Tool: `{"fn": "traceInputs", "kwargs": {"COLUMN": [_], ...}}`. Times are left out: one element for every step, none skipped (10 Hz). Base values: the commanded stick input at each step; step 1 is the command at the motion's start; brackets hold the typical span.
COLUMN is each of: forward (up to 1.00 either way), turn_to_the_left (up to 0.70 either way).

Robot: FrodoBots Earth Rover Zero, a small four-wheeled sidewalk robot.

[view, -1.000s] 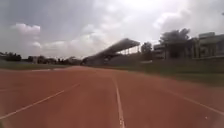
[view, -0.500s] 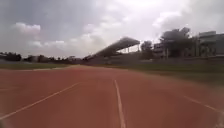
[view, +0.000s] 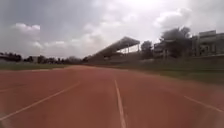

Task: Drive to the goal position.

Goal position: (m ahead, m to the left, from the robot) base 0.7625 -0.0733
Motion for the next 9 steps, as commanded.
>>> {"fn": "traceInputs", "kwargs": {"forward": [0.45,0.45,0.45,0.45,0.45,0.45,0.45,0.45,0.45], "turn_to_the_left": [0.0,0.0,0.0,0.0,0.0,0.0,0.0,0.0,0.0]}}
